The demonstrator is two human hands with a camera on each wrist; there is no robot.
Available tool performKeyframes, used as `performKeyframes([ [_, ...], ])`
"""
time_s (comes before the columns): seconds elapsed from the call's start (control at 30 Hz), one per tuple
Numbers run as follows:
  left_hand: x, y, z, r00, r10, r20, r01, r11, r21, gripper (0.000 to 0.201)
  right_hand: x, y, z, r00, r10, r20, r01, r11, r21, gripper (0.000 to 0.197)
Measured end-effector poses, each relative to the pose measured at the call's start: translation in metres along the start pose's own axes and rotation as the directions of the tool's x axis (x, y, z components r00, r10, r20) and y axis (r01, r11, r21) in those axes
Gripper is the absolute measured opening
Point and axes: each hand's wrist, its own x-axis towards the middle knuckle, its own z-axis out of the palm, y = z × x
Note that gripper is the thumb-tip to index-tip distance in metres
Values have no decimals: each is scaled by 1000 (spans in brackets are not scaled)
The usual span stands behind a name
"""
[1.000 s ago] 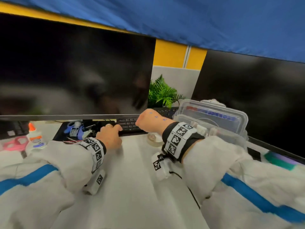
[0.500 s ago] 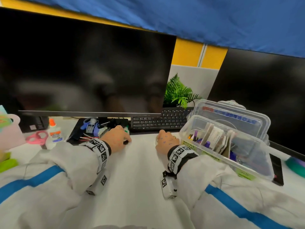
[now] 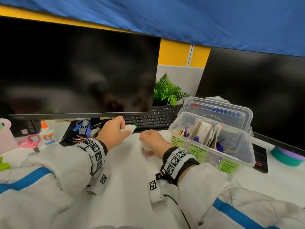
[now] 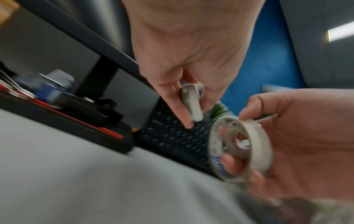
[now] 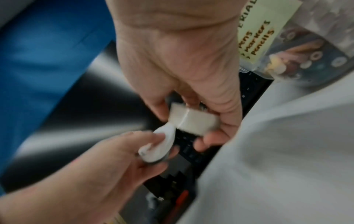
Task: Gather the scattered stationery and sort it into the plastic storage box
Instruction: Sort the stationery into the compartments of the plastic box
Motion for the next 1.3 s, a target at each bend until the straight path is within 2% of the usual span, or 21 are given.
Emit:
performKeyframes([
  [0.03,-4,11,1,1000,-5,3,6,988,-155,23,-7,-7,-4,999,31,-15,-27,983,181,10],
  [0.1,-8,39,2,998,3,59,24,888,-459,28,-16,-16,-15,999,44,-20,-30,888,459,16],
  [0.17,-15,68,1,992,25,123,63,745,-665,30,-24,-24,-26,999,-27,-34,42,807,589,21],
  [0.2,-17,80,1,989,56,135,56,705,-707,28,-27,-27,-33,995,-58,-83,97,794,600,24],
  [0.27,-18,101,1,980,149,132,-4,681,-732,23,-36,-36,-50,964,-129,-232,239,804,544,30],
  [0.37,-20,126,3,958,255,132,-76,669,-739,27,-51,-43,-89,850,-274,-450,442,836,325,26],
  [0.43,-22,142,8,936,329,122,-135,658,-741,27,-60,-45,-120,812,-371,-451,478,865,149,23],
  [0.5,-21,155,18,919,379,107,-188,660,-727,26,-68,-46,-149,814,-444,-375,474,880,-14,20],
  [0.6,-20,170,38,914,383,130,-182,676,-714,32,-83,-47,-187,832,-489,-261,405,858,-316,11],
  [0.7,-18,176,62,912,376,161,-233,801,-551,42,-87,-40,-216,860,-473,-191,331,803,-496,12],
  [0.73,-18,174,68,896,388,214,-255,846,-468,49,-86,-36,-223,872,-456,-179,288,773,-566,14],
  [0.8,-21,168,76,831,414,372,-289,892,-346,63,-80,-22,-230,900,-400,-171,184,707,-683,17],
  [0.87,-23,162,83,767,424,482,-312,902,-298,68,-72,-7,-233,926,-337,-169,107,665,-739,19],
  [1.0,-20,164,88,746,422,515,-349,906,-237,58,-59,18,-223,966,-236,-105,62,604,-794,29],
  [1.1,-17,171,91,682,410,606,-395,903,-167,60,-56,27,-207,980,-197,-33,79,532,-843,35],
  [1.2,-15,177,94,680,397,616,-469,882,-51,59,-51,31,-200,987,-156,-40,51,536,-843,38],
  [1.3,-17,185,95,620,373,691,-542,840,33,52,-51,27,-206,995,-97,35,88,617,-782,24],
])
